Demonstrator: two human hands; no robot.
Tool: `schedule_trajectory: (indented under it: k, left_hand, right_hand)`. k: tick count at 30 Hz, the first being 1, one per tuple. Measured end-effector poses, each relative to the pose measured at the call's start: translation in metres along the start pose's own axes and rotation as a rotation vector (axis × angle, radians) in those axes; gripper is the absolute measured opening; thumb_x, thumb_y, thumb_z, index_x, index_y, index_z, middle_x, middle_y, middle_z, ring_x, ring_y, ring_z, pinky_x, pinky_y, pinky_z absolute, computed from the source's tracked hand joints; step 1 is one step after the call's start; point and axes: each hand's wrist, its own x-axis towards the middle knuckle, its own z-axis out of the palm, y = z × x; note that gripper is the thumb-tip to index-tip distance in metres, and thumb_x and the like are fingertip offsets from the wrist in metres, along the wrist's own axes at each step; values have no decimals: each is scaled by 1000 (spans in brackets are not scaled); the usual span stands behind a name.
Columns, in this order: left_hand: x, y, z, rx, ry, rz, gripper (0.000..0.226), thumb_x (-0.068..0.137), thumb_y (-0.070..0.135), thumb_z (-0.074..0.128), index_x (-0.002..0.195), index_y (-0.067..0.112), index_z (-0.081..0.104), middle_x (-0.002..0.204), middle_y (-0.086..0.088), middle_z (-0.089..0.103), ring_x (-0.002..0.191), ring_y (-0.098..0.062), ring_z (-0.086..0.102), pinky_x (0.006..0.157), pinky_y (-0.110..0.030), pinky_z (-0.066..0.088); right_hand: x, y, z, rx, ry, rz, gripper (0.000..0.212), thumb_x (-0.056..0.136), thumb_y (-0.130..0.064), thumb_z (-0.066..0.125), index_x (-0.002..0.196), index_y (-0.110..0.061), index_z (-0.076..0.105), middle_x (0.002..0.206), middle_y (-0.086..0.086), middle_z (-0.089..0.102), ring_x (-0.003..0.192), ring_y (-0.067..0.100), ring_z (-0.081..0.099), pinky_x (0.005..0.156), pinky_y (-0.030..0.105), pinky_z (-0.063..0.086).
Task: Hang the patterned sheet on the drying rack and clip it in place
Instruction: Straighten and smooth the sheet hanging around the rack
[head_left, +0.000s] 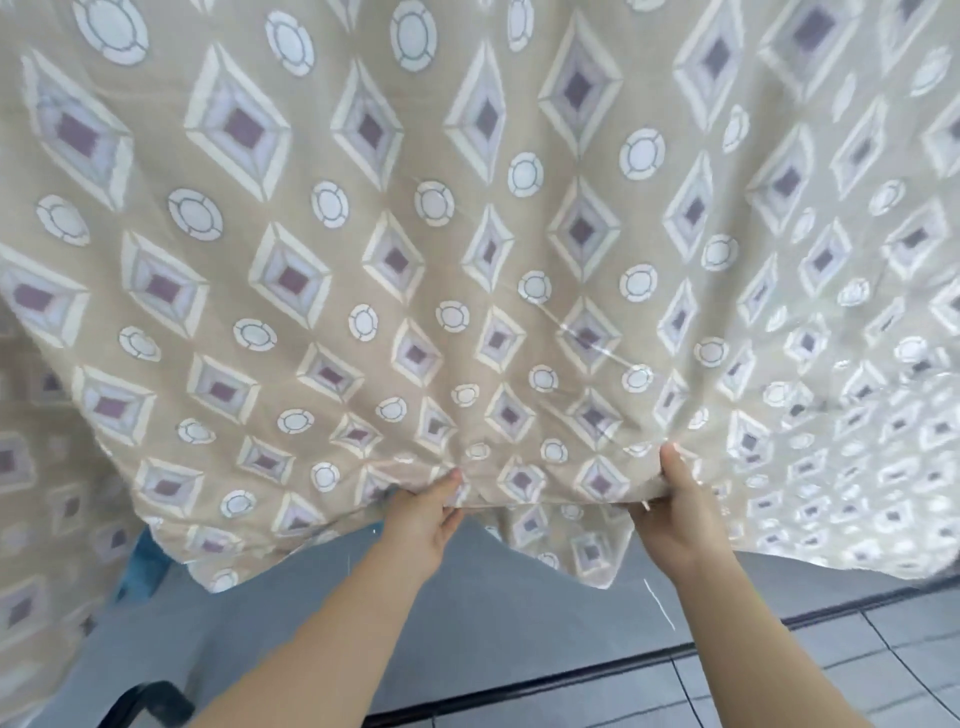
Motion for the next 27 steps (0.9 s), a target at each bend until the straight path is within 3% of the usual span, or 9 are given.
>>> schedule_trajectory:
  k: [2, 5, 7, 9, 14, 16, 21, 24, 27]
  left_hand:
    - [6, 1, -8, 71, 36, 43, 45, 83, 2, 66, 124, 1, 48, 120, -12, 60, 112, -25, 57, 74, -30, 47]
    - [10, 3, -17, 132, 58, 61, 24, 84, 1, 65, 105, 5, 54, 105, -9, 62, 104, -23, 58, 82, -30, 43]
    - [14, 5, -22, 141, 78, 74, 17, 84, 0, 64, 97, 7, 55, 100, -7, 63, 103, -22, 58, 83, -31, 44]
    - [20, 7, -26, 143, 99, 85, 20, 85, 0, 64, 102, 6, 55, 105, -9, 62, 105, -23, 58, 84, -31, 44]
    - [29, 12, -29, 56, 120, 32, 31, 86, 3, 62, 117, 4, 54, 103, -2, 61, 105, -18, 53, 86, -28, 43]
    - [32, 13, -28, 45, 116, 17, 27, 87, 5, 61, 114, 5, 54, 97, 0, 60, 108, -18, 51, 88, -28, 42]
    - [36, 10, -27, -12, 125, 5, 15, 91, 9, 58, 105, 10, 55, 119, -5, 57, 109, -19, 53, 91, -28, 42]
    - [29, 2, -21, -71, 72, -40, 26, 92, 16, 57, 118, 16, 54, 127, -3, 52, 120, -18, 49, 96, -30, 39]
    - [18, -12, -7, -35, -51, -144, 9, 90, 15, 59, 99, 17, 60, 112, -1, 53, 115, -16, 46, 95, -30, 38]
  right_hand:
    - [0, 4, -4, -47, 30, -17, 20, 93, -20, 54, 111, -12, 59, 93, 2, 69, 84, 16, 66, 71, 31, 49]
    - [-2, 16, -6, -81, 51, 4, 8, 93, -18, 55, 99, -13, 59, 91, 3, 66, 83, 17, 62, 72, 30, 48]
    - [-1, 28, -9, -114, 21, 16, 20, 91, -20, 57, 108, -9, 59, 100, 6, 66, 86, 17, 63, 72, 28, 48]
    - [0, 39, -12, -122, -1, 23, 35, 88, -23, 59, 118, -6, 57, 102, 8, 66, 88, 17, 63, 70, 26, 49]
    - [1, 69, -21, -125, 12, 85, 31, 93, -19, 54, 120, -3, 54, 98, 8, 64, 87, 17, 61, 72, 25, 44]
    - [-1, 80, -25, -137, 30, 106, 34, 92, -20, 56, 122, -5, 53, 97, 5, 63, 86, 16, 60, 73, 25, 43]
    - [-8, 97, -24, -169, 43, 181, 28, 92, -22, 55, 119, -14, 54, 112, 3, 62, 94, 13, 58, 76, 26, 43]
    - [-4, 87, -17, -158, 21, 226, 15, 93, -18, 54, 108, -21, 57, 105, -3, 64, 95, 12, 58, 81, 29, 42]
    - [1, 60, -12, -84, -5, 224, 19, 91, -13, 55, 107, -22, 58, 96, -6, 64, 90, 12, 58, 78, 26, 42]
